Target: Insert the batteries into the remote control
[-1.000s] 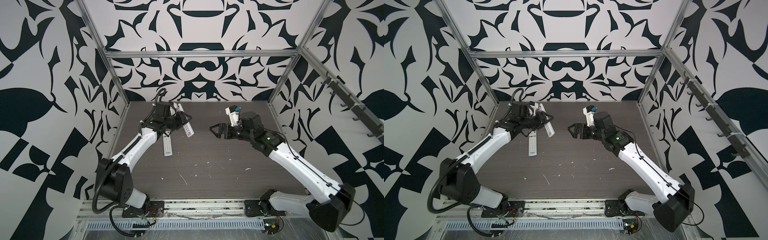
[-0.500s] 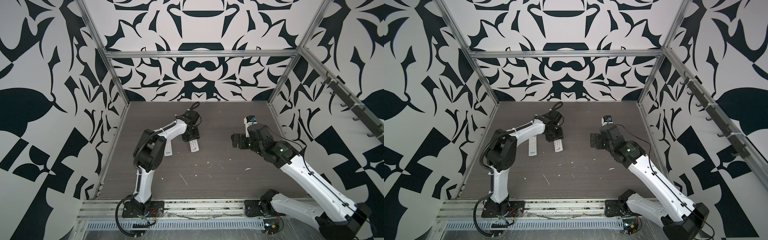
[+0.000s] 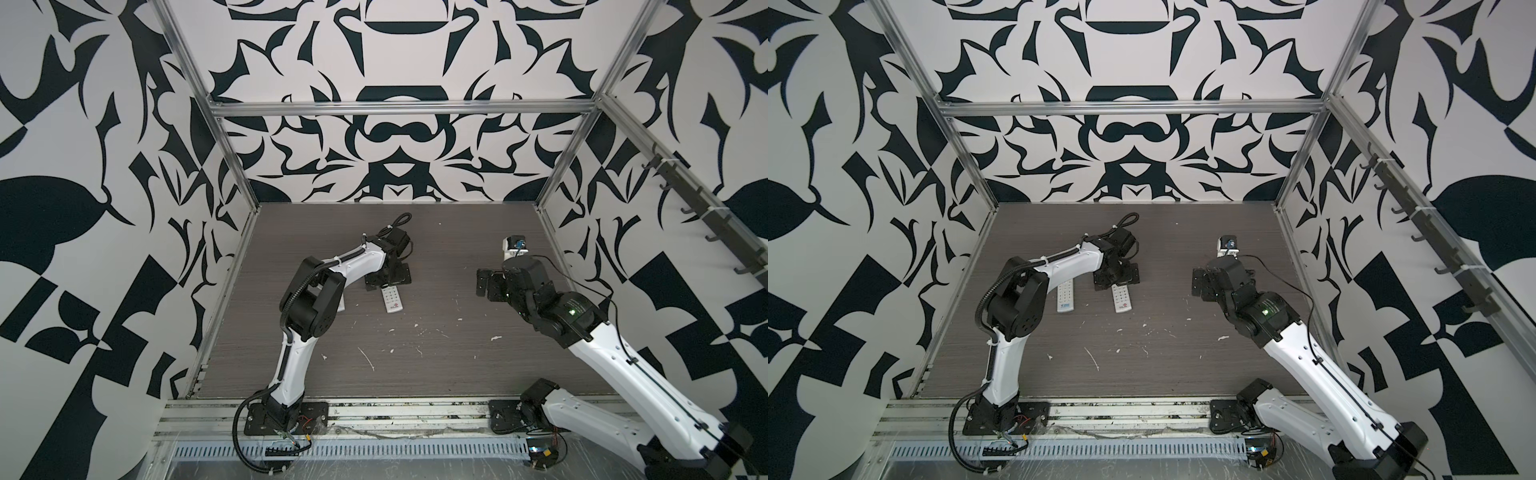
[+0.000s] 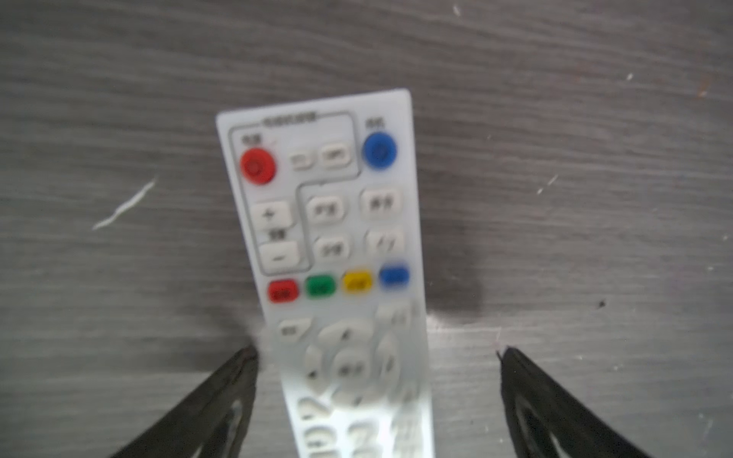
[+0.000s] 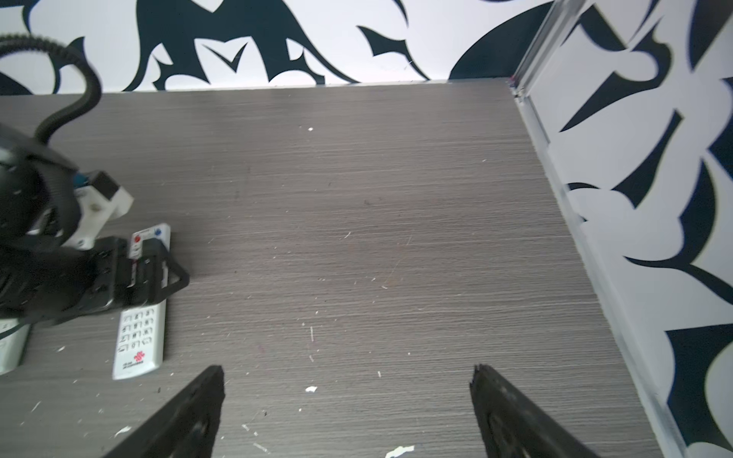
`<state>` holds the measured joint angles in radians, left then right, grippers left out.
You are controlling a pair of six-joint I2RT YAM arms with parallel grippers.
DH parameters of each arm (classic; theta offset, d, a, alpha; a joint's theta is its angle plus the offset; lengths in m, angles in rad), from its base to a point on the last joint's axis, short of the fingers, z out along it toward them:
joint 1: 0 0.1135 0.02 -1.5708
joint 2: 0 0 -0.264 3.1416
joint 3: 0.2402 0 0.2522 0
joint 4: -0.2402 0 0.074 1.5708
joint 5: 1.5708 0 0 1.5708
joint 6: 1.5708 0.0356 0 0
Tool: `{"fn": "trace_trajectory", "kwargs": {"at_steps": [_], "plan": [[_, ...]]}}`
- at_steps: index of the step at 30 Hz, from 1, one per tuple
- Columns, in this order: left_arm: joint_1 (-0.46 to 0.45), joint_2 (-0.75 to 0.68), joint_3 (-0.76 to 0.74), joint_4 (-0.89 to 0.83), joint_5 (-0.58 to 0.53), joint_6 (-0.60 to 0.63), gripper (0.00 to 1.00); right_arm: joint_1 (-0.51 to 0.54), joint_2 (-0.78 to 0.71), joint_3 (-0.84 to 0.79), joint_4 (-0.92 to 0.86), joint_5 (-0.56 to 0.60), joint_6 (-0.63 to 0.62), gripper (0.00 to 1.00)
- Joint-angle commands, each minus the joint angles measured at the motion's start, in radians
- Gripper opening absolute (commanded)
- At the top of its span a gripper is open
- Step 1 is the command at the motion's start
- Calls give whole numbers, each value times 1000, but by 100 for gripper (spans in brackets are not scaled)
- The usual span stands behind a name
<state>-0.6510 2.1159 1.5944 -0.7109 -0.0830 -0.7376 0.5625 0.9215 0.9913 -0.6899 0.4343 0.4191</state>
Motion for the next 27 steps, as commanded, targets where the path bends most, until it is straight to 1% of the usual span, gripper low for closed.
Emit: {"fn": "trace_trajectory", "kwargs": {"at_steps": [1, 3, 5, 7, 8, 10, 12, 13, 14, 15, 16, 17, 18, 19, 20, 22, 23, 24, 25, 27], "plan": [[0, -104, -36, -35, -5, 10, 100, -2, -13, -12, 41, 80, -14, 99], [-4, -196, -61, -25, 0, 30, 99, -3, -10, -27, 46, 101, -20, 100], [-12, -311, -116, 1, -8, 54, 100, -10, -15, -60, 53, 151, -2, 100], [-14, -476, -227, 69, -28, 66, 100, -28, -32, -117, 78, 218, 33, 100], [-14, -547, -286, 100, -45, 72, 99, -45, -41, -148, 104, 233, 35, 100], [-9, -720, -420, 151, -136, 81, 100, -87, -52, -223, 167, 290, 49, 100], [10, -870, -537, 145, -278, 69, 99, -118, -61, -287, 209, 404, 94, 100], [27, -933, -590, 112, -354, 54, 100, -131, -75, -333, 262, 454, 83, 100], [49, -974, -638, 85, -428, 41, 99, -145, -93, -385, 343, 465, 36, 100], [109, -1008, -694, 76, -427, 45, 99, -164, -115, -452, 460, 444, -47, 100], [204, -1027, -738, 87, -353, 108, 99, -179, -135, -518, 595, 401, -156, 100], [285, -1036, -774, 88, -312, 132, 99, -196, -148, -567, 685, 371, -218, 100], [366, -1043, -792, 89, -307, 152, 99, -215, -154, -610, 769, 350, -260, 100], [423, -1051, -815, 113, -331, 174, 99, -240, -146, -642, 831, 321, -293, 100], [453, -1058, -841, 162, -363, 208, 99, -263, -131, -660, 868, 289, -312, 100], [473, -1081, -935, 367, -434, 326, 99, -313, -65, -679, 927, 200, -349, 100], [474, -1086, -980, 477, -450, 384, 99, -329, -29, -681, 957, 176, -358, 100], [479, -1080, -1034, 612, -446, 445, 99, -346, 6, -689, 1003, 143, -370, 100], [498, -1055, -1065, 713, -440, 478, 99, -362, 36, -699, 1062, 108, -383, 100], [547, -967, -1073, 818, -420, 492, 99, -393, 107, -718, 1168, 54, -398, 100]]}}
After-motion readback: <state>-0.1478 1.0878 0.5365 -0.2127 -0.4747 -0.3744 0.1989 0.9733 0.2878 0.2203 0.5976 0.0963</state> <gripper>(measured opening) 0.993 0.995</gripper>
